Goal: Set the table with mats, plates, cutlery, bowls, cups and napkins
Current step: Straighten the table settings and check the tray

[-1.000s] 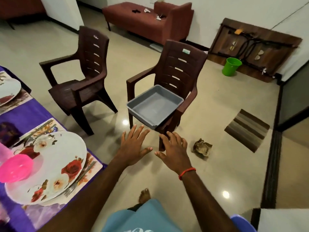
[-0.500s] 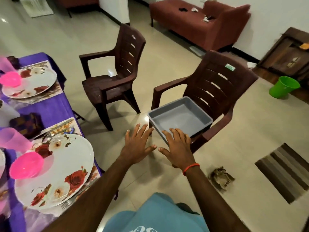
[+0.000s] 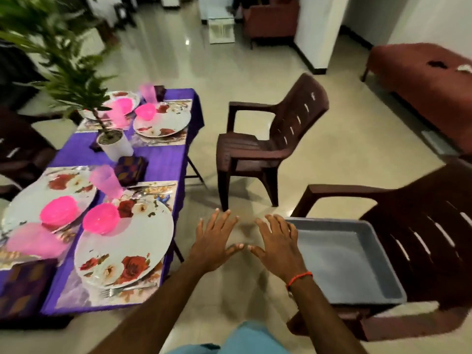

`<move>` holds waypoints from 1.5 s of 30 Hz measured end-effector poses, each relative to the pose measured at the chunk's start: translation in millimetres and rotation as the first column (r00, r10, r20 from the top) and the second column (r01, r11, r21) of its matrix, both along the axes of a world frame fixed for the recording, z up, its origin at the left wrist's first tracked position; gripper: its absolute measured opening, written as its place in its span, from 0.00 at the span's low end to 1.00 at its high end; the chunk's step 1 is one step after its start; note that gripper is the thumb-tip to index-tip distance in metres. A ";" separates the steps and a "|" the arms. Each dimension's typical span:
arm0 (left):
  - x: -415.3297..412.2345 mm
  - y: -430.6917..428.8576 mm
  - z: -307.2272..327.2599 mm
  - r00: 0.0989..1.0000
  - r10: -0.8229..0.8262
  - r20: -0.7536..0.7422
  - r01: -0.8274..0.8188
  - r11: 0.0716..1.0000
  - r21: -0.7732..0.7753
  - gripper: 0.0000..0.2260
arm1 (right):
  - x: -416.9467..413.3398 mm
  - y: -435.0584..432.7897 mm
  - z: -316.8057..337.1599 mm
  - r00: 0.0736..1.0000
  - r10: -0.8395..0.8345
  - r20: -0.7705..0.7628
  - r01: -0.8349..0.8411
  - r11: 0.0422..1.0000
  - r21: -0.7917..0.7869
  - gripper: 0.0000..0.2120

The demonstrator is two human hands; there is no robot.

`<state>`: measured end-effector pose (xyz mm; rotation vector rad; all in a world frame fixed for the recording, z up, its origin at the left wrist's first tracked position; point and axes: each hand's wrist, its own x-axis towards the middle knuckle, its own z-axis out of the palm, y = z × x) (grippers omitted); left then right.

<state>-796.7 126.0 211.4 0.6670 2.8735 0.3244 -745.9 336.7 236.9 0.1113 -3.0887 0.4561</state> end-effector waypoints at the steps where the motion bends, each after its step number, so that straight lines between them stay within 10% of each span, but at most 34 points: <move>1: 0.0 -2.2 0.7 0.999 0.044 -0.004 -0.044 0.999 0.003 0.41 | -11.1 1.1 0.8 0.999 0.037 0.017 -0.037 0.999 -0.002 0.34; 21: 28.5 -111.5 -20.8 0.739 0.673 0.019 -0.673 0.740 -0.020 0.42 | -123.2 -125.9 -1.2 0.790 0.611 0.053 -0.608 0.791 -0.065 0.33; 45: 27.8 -158.1 -33.0 0.314 0.938 0.149 -0.949 0.317 0.005 0.35 | -247.5 -268.2 -20.7 0.512 0.837 0.191 -0.857 0.512 0.054 0.29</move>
